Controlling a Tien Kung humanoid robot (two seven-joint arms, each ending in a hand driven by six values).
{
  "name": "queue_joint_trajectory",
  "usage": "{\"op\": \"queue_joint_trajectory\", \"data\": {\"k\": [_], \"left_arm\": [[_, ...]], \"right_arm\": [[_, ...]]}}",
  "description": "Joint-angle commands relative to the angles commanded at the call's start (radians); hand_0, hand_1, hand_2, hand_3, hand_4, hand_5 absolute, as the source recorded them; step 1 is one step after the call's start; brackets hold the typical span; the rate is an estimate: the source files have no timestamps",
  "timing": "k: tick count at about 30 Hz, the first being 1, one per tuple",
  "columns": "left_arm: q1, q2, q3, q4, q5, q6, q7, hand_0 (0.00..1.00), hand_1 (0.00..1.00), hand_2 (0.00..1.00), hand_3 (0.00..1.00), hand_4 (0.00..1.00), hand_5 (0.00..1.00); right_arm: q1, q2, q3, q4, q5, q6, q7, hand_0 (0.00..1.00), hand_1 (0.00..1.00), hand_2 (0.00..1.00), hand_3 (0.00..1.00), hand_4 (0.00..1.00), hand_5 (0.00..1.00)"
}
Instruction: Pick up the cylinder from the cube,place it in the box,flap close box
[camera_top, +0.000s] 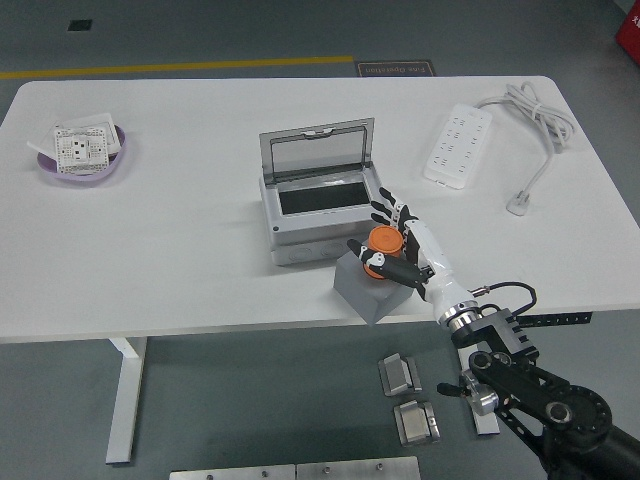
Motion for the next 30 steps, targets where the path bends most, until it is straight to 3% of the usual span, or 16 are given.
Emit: {"op": "queue_joint_trajectory", "data": {"k": [25,26,30], "left_arm": [[0.001,-0.002,0.002,-0.001,0.001,0.0,0.0,0.7,0.686,0.525,0.731,0.715,0.326],[0.001,-0.002,0.002,-0.001,0.001,0.0,0.0,0.7,0.686,0.525,0.731,0.715,0.326],[0.001,-0.002,0.002,-0.001,0.001,0.0,0.0,0.7,0.686,0.525,0.731,0.715,0.326]], "right_arm": [[0.0,-0.002,-0.014,-0.004,0.006,-0.007,0.004,0.864,0.874,0.904,0.998,0.819,0.218],[0.0,-0.002,-0.014,-0.005,0.006,-0.006,0.004,0.854,0.858,0.889,0.986,0.656,0.096],[0.0,-0.002,-0.015,-0.006,0.006,-0.003,0.003,0.854,0.858,0.889,0.986,0.656,0.096]]}}
